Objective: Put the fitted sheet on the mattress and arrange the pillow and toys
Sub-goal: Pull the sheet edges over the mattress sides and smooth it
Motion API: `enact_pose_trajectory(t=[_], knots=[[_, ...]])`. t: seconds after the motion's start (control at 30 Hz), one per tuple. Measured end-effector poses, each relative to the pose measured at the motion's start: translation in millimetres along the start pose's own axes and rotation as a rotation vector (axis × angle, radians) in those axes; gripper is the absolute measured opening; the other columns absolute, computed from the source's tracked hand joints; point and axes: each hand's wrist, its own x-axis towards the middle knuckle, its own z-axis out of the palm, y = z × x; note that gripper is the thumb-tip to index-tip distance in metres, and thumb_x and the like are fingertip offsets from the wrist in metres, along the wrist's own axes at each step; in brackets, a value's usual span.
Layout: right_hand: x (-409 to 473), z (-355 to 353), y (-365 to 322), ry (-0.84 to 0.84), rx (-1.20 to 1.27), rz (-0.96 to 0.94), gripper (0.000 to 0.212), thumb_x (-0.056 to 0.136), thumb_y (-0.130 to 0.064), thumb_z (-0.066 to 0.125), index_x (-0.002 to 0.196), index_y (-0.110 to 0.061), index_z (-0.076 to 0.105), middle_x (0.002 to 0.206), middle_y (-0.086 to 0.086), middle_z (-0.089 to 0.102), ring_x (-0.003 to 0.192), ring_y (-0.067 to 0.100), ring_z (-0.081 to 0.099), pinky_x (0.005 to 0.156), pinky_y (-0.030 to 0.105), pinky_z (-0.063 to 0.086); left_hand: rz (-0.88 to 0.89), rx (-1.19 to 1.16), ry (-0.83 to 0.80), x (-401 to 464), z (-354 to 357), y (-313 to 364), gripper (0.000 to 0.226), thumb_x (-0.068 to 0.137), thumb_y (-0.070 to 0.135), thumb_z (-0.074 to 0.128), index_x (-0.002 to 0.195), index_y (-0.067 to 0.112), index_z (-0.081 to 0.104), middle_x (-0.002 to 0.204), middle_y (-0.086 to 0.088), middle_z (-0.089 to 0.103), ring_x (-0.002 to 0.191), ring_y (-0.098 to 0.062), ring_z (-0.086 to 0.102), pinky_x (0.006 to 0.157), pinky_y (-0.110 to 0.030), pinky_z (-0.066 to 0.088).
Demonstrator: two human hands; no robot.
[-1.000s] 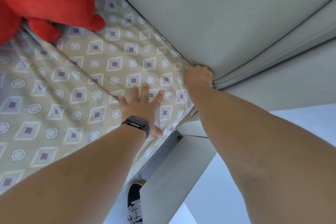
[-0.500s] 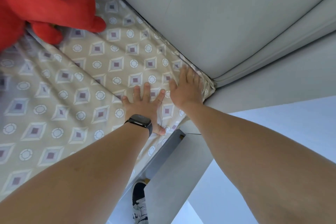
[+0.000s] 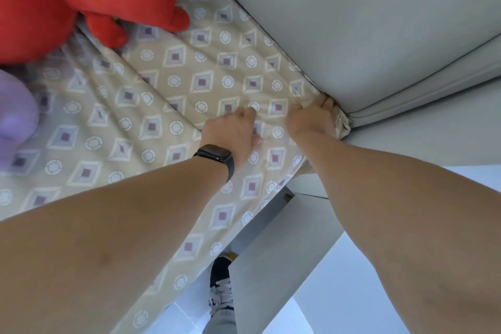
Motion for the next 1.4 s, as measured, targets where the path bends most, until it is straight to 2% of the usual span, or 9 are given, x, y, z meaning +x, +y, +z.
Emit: enact_pose_trajectory(t=[0.13,0.23,0.37,0.5,0.63,0.77,1.0,1.13,1.4], knots=[[18,-16,-14,-0.135,-0.112,0.043,0.088,0.092,-0.059,0.038,0.156,-0.001,0.022,0.161,0.017,0.029,0.148,0.031,0.028,0.117,0.039,0.025,0.015,0.170,-0.124,22,-11,18,0.031,0.097,0.016,0.051,0.127,0.014,0.050,0.112,-0.006,0.065,0.100,-0.032,0.065,0.067,-0.035,0.039],[26,-38,-23,-0.244,-0.185,-0.020,0.057,0.089,-0.047,0.045,0.129,-0.009,0.058,0.127,0.012,0.063,0.118,0.028,0.060,0.084,0.031,0.043,0.012,0.169,-0.200,42,-16,27,0.021,0.088,0.014,0.056,0.109,0.016,0.060,0.107,-0.007,0.063,0.099,-0.032,0.063,0.069,-0.035,0.042],[33,-51,-33,-0.363,-0.351,-0.110,0.026,0.083,-0.036,0.052,0.094,-0.013,0.058,0.084,0.004,0.057,0.074,0.022,0.057,0.072,0.029,0.042,0.040,0.064,-0.271,52,-24,25,0.012,0.086,0.014,0.057,0.091,0.017,0.047,0.091,-0.005,0.048,0.086,-0.030,0.054,0.069,-0.034,0.043],[4,-48,-36,-0.286,-0.754,-0.338,0.039,0.091,-0.021,0.053,0.127,-0.012,0.064,0.131,0.007,0.062,0.123,0.031,0.059,0.095,0.045,0.051,0.017,-0.153,-0.223,43,-39,10,0.010,0.088,0.020,0.056,0.092,0.013,0.062,0.090,-0.007,0.056,0.081,-0.030,0.056,0.067,-0.033,0.046],[-13,-57,-63,-0.081,-0.518,-0.716,0.028,0.096,-0.031,0.054,0.118,-0.014,0.061,0.119,0.008,0.064,0.110,0.032,0.063,0.080,0.038,0.048,-0.020,-0.430,-0.109,26,-34,1,0.012,0.082,0.022,0.060,0.071,0.027,0.061,0.082,-0.002,0.068,0.081,-0.027,0.064,0.072,-0.033,0.053],[-3,-51,-101,-0.199,-0.279,-0.532,0.056,0.095,-0.047,0.064,0.128,-0.004,0.048,0.129,0.017,0.058,0.121,0.036,0.057,0.088,0.040,0.047,-0.009,-0.630,-0.040,8,-21,-24,0.007,0.091,0.023,0.064,0.092,0.021,0.071,0.084,0.004,0.070,0.084,-0.020,0.065,0.080,-0.034,0.053],[7,-48,-110,-0.199,-0.448,-0.642,0.024,0.100,-0.017,0.048,0.119,-0.006,0.059,0.121,0.023,0.060,0.109,0.039,0.060,0.077,0.036,0.046,0.002,-0.415,0.234,-40,-14,-99,0.036,0.092,0.024,0.055,0.128,0.019,0.054,0.120,0.000,0.058,0.109,-0.024,0.055,0.084,-0.041,0.052],[13,-62,-103,-0.011,-0.608,-0.617,0.032,0.098,-0.014,0.045,0.123,-0.006,0.062,0.125,0.020,0.061,0.114,0.039,0.061,0.090,0.040,0.050,-0.139,-0.145,0.113,-64,-7,-151,0.071,0.085,0.043,0.055,0.149,0.021,0.030,0.157,-0.006,0.028,0.145,-0.031,0.025,0.119,-0.047,0.027],[8,-35,-121,-0.165,-0.800,-0.366,0.053,0.095,-0.015,0.053,0.146,-0.004,0.044,0.146,0.013,0.045,0.135,0.033,0.045,0.104,0.045,0.044,-0.337,-0.138,-0.048,-76,4,-185,0.103,0.078,0.088,0.036,0.155,0.040,-0.013,0.165,0.001,-0.019,0.151,-0.024,-0.024,0.123,-0.048,-0.008]])
